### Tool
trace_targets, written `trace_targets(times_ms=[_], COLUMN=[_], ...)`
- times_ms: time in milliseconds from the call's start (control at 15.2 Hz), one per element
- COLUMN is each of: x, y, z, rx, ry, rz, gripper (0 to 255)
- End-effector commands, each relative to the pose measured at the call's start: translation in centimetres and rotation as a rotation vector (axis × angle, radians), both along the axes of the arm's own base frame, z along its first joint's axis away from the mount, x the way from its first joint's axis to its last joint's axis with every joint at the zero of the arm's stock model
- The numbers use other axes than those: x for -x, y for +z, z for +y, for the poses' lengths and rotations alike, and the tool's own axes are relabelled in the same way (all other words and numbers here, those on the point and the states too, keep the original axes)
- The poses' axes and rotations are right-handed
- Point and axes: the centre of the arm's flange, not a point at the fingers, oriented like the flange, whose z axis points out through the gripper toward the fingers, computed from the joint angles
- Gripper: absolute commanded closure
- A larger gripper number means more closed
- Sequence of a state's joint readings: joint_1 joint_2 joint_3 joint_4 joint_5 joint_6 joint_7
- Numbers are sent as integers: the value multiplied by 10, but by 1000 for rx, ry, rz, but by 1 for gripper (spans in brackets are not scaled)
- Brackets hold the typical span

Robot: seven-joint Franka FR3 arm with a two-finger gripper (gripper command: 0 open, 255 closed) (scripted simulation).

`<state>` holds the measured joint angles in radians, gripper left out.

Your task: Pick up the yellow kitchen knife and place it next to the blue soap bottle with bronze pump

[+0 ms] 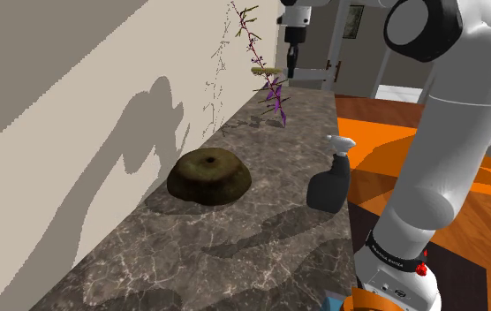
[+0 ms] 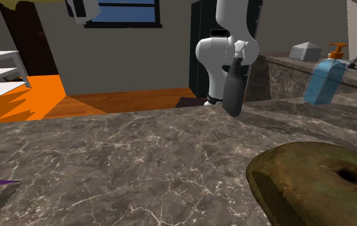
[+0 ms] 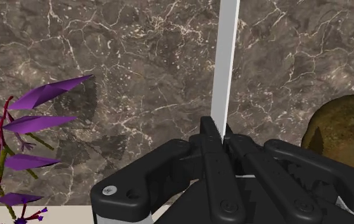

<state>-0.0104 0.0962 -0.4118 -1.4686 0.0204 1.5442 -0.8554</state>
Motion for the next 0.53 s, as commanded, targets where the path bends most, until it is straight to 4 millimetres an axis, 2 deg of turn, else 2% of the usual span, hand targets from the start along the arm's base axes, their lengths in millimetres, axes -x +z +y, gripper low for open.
trace_targets(times_ms=[0, 462], x=[0, 53], y=[10, 10], z=[0, 75], rx=[0, 0], ry=[0, 0], rz=[1, 1], gripper=[255, 255])
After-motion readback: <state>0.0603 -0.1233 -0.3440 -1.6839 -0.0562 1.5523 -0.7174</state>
